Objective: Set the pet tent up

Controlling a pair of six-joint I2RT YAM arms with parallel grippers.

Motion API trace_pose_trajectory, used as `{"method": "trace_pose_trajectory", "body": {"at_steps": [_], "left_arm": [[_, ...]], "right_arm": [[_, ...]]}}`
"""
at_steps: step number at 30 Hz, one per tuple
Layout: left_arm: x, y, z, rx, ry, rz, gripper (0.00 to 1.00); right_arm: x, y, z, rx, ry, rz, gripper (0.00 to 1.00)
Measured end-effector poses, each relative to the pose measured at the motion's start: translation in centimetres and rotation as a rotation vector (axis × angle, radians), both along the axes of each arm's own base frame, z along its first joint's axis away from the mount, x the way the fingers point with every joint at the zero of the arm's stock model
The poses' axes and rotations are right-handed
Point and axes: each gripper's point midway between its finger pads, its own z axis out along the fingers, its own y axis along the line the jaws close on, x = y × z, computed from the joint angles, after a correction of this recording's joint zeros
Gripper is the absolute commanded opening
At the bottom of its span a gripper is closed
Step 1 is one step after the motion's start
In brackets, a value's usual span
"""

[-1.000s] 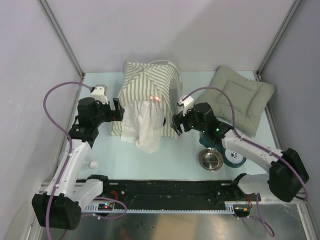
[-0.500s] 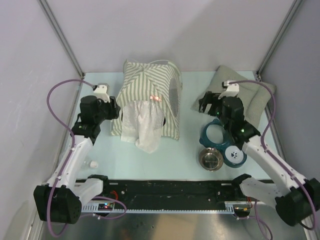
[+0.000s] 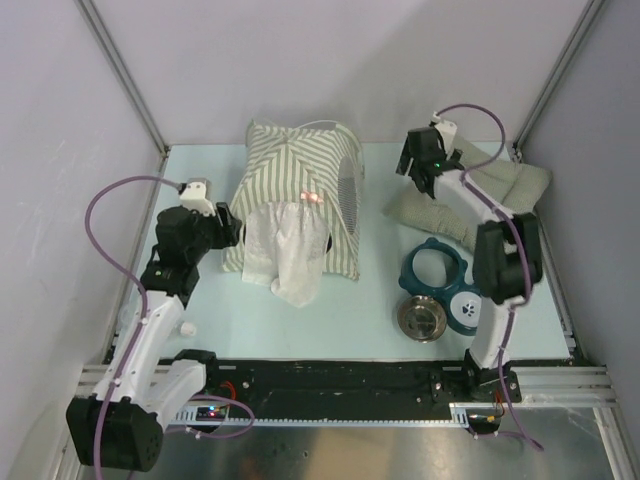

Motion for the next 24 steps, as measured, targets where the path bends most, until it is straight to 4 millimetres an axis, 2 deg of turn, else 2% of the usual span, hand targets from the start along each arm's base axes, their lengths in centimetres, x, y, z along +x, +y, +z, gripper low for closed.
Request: {"method": "trace_pose_trajectory", "body": {"at_steps": [3, 6, 9, 12, 16, 20, 24], "left_arm": [[-0.3, 0.1, 0.9, -0.015, -0.028, 0.011, 0.82], [-0.7, 0.4, 2.2, -0.023, -0.068, 0.033, 0.94], [-1.1, 0.8, 3.4, -0.031, -0.108, 0.060, 0.99], [-1.4, 1.2, 4.2, -0.033, -0.134, 0.081, 1.00], [-1.5, 1.4, 4.4, -0.034, -0.142, 0.097, 1.00], [-1.5, 1.6, 4.5, -0.035, -0.142, 0.110, 1.00], [-1.4, 1.7, 5.1, -0.039, -0.152, 0.117, 1.00]], "right_arm": [[4.2, -0.2, -1.0, -0.036, 0.005, -0.083, 0.97], [7.2, -1.2, -2.0, -0.058, 0.019, -0.156, 0.99], [9.2, -2.6, -3.1, -0.070, 0.031, -0.196, 0.99], [9.9, -4.5, -4.7, -0.092, 0.076, -0.220, 0.99], [9.5, -6.9, -6.4, -0.092, 0.155, -0.248, 0.99], [8.5, -8.3, -7.5, -0.019, 0.236, -0.241, 0.99], [8.8, -8.7, -8.8, 0.086, 0.301, -0.203, 0.99]]}}
